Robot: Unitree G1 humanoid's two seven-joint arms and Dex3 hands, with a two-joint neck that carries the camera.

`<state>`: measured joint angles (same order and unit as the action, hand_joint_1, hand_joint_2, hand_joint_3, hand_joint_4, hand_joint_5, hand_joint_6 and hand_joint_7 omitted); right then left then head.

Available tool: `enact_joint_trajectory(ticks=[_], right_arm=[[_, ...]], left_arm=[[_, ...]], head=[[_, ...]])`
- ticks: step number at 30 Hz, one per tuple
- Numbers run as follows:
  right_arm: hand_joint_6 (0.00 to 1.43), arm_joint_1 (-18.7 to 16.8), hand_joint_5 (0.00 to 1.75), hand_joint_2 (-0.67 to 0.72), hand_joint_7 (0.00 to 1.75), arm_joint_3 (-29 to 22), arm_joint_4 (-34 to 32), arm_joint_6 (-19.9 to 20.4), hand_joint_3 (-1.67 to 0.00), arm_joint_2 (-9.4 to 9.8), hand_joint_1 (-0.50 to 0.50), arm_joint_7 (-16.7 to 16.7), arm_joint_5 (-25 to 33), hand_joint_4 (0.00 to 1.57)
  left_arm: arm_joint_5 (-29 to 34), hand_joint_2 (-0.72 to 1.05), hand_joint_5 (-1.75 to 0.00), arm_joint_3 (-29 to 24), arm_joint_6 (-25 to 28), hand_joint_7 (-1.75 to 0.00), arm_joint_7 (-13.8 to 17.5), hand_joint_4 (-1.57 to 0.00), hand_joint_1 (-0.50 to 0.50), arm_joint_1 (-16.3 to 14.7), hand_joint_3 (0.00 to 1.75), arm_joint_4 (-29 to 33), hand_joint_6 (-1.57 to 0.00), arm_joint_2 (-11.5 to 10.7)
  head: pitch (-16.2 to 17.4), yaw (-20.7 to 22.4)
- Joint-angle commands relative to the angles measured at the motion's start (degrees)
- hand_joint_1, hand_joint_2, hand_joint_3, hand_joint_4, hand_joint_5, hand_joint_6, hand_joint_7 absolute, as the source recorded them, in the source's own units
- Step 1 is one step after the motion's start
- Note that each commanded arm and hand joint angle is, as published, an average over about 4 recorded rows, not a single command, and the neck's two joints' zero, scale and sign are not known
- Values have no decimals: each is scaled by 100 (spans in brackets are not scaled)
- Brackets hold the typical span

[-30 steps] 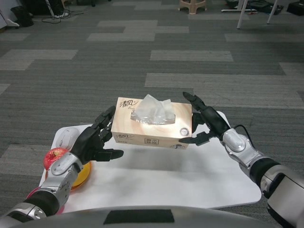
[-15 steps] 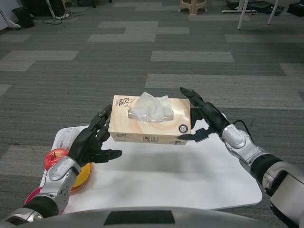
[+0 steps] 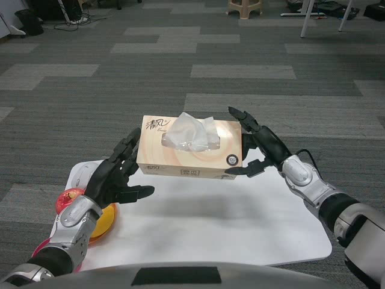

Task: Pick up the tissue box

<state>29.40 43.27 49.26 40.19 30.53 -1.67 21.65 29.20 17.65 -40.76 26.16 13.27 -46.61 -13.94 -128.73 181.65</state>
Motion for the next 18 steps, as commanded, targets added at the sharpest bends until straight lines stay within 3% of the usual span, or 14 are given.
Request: enact_joint_trajectory(ticks=[1,18], right_arm=[[0,312,155,-41,14,-21,-307,156,-63,-183,-23,17,28,42],[0,338,155,-43,14,-40,-430,147,-63,-148,-24,17,32,40]], left_arm=[[-169,96,0,94,-86,0,328,-19,50,22,9,288,0,142],[-178,96,0,46,-40,0,328,-19,50,-7,9,477,0,120]], head=[[0,0],[12,2]])
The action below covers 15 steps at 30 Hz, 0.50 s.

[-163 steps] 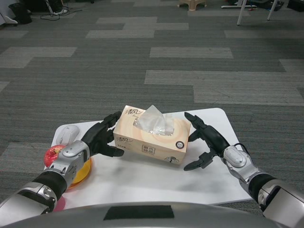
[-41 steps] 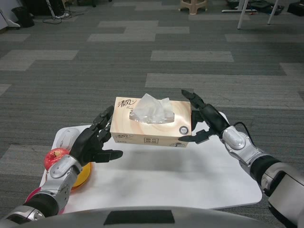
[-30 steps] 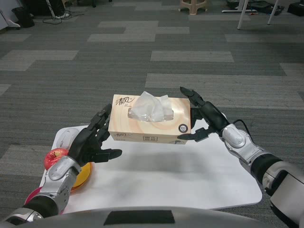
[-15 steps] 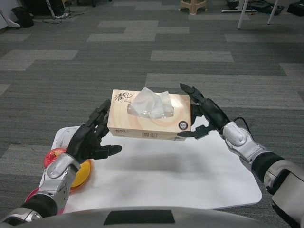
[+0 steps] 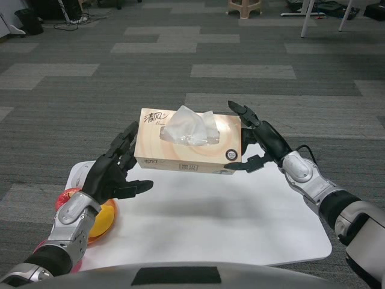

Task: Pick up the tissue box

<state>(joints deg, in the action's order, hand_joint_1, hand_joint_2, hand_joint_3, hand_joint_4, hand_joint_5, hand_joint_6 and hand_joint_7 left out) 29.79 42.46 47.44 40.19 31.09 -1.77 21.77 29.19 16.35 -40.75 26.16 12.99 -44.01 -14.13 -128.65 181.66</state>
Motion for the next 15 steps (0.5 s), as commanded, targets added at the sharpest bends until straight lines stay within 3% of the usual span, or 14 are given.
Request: enact_joint_trajectory(ticks=[1,15], right_arm=[[0,300,155,-45,14,39,-253,147,-63,-205,-23,28,21,40],[0,317,155,-45,14,43,-305,147,-63,-191,-23,28,21,40]], left_arm=[[-177,96,0,176,-38,0,328,-19,50,24,9,217,0,138],[-177,96,0,185,-29,0,328,-19,50,19,9,235,0,138]], head=[[6,2],[12,1]])
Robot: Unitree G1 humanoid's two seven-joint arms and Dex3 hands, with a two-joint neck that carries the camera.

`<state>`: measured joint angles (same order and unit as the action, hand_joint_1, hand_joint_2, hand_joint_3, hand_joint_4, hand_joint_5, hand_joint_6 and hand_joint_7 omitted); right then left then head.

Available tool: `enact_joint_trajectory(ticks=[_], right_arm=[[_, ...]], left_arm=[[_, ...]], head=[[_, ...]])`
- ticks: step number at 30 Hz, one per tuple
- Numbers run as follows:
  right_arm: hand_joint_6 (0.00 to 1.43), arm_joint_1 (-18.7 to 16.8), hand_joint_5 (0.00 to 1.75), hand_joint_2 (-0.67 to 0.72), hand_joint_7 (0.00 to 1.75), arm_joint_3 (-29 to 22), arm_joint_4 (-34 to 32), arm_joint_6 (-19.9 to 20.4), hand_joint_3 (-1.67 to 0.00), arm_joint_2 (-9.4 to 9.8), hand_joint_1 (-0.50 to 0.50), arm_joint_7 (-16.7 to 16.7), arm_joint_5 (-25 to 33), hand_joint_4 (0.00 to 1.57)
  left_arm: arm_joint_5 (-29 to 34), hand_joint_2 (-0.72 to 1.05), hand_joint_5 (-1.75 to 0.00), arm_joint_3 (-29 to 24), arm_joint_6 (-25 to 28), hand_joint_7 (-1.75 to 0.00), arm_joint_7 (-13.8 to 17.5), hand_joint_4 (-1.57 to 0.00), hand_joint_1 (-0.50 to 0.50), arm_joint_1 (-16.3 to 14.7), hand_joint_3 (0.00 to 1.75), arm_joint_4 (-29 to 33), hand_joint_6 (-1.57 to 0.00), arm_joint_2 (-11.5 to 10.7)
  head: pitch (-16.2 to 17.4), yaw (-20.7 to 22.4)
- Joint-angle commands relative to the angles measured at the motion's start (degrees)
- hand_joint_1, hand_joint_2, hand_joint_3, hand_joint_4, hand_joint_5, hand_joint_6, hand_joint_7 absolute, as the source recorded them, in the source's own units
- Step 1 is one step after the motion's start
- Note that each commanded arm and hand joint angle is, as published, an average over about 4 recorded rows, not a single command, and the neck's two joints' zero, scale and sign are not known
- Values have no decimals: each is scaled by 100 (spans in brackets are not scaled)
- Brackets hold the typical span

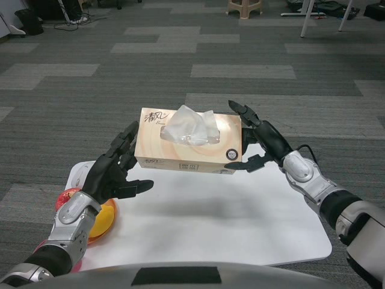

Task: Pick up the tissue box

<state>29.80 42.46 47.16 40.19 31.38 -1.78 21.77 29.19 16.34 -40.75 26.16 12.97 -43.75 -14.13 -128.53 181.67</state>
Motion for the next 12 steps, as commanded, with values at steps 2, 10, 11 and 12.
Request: enact_joint_trajectory(ticks=[2,10,11,12], right_arm=[[0,316,155,-43,14,43,-277,147,-63,-220,-24,29,20,40],[0,316,155,-46,14,43,-286,147,-63,-220,-21,29,20,40],[0,316,155,-46,14,43,-286,147,-63,-220,-21,29,20,40],[0,316,155,-46,14,43,-286,147,-63,-220,-21,29,20,40]], left_arm=[[-177,96,0,185,-30,0,328,-19,50,21,9,209,0,139],[-186,96,0,185,-30,0,328,-19,50,21,9,209,0,139],[-186,96,0,185,-30,0,328,-19,50,21,9,209,0,139],[-186,96,0,185,-30,0,328,-19,50,21,9,209,0,139]], head=[[0,0],[10,0],[10,0],[10,0]])
